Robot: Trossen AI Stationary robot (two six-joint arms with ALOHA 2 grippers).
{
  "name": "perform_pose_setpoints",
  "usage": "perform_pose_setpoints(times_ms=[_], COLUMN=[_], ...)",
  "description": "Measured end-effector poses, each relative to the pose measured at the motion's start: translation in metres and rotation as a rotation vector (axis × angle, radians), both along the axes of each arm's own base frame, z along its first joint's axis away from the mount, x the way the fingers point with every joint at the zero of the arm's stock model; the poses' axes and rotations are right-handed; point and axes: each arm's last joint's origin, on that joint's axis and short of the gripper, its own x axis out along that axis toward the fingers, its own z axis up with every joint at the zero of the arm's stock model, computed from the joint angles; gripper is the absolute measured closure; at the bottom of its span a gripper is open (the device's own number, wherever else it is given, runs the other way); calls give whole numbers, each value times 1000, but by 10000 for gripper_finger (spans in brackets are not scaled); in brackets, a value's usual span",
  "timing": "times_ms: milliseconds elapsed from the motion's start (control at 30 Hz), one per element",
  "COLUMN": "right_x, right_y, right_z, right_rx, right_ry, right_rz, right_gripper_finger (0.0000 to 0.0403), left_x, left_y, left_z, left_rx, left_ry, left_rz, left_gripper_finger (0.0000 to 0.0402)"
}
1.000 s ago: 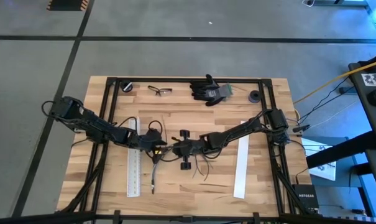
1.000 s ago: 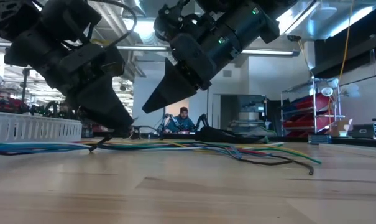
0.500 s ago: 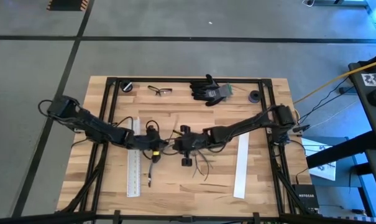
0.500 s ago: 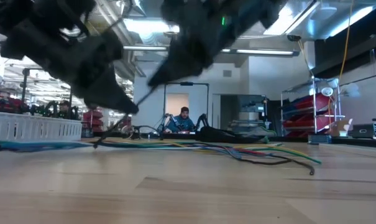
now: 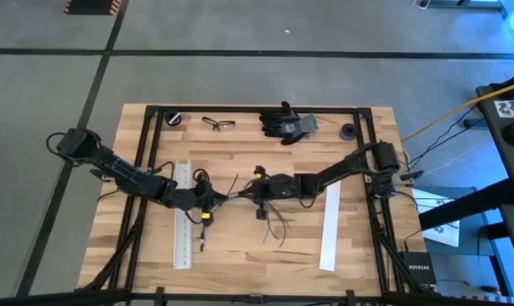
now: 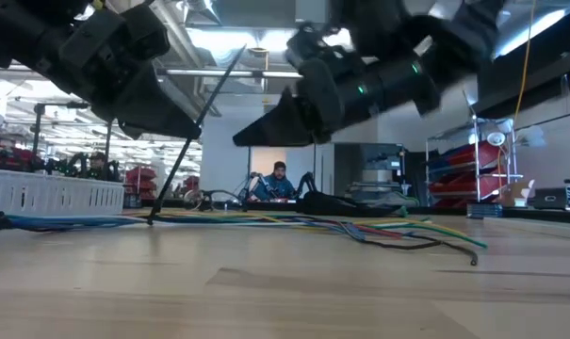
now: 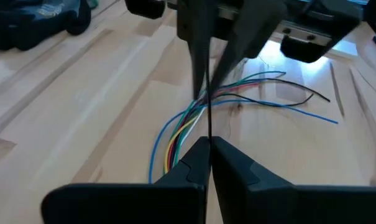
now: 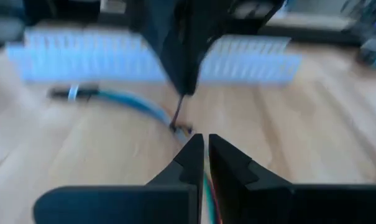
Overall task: Ziptie cables
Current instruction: Close the zip tie
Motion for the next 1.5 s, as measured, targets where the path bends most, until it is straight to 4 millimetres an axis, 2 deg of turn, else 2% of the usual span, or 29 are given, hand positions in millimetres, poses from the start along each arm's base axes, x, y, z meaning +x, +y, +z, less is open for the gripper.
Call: perform_pose_setpoints(times_ms=[67, 200, 300, 400, 533, 633, 733, 933, 1067, 1233, 1300, 1400, 1500], right_x=[-1, 13, 36, 53, 65, 66, 65, 65, 65, 66, 66, 66, 66], right_y=[0, 3, 6, 8, 10, 9, 6, 6, 6, 6, 6, 6, 6], right_z=[-11, -39, -39, -42, -36, -35, -39, -38, -38, -34, -35, -35, -35], right_rx=[21, 43, 51, 14, -46, -47, 0, 32, -3, -12, -31, -54, -28], right_ry=[-68, -45, -76, -23, 10, 21, 50, 50, 42, -3, 6, 1, 3], right_rz=[-4, 59, 73, 82, 112, 101, 88, 133, 147, 160, 167, 175, 166], right_gripper_finger=[393, 393, 393, 393, 393, 389, 364, 277, 254, 279, 309, 376, 392], left_x=[0, 1, 1, 1, 1, 1, 1, 0, 1, 1, 1, 1, 1], left_y=[0, 0, 0, 0, 0, 0, 0, 0, 0, 0, 0, 0, 0], left_z=[0, 1, 2, 1, 1, 1, 1, 1, 1, 1, 1, 1, 1], left_rx=[1, -1, 1, -2, -1, 3, 3, 11, 11, 11, 11, 3, -3], left_ry=[-2, -14, -17, -16, -13, -9, -10, -6, -6, -6, -6, -8, -9], left_rz=[0, -1, 1, 4, 4, 2, 2, -1, -1, -1, -1, 2, 4], left_gripper_finger=[401, 401, 401, 401, 401, 401, 401, 401, 401, 401, 401, 401, 401])
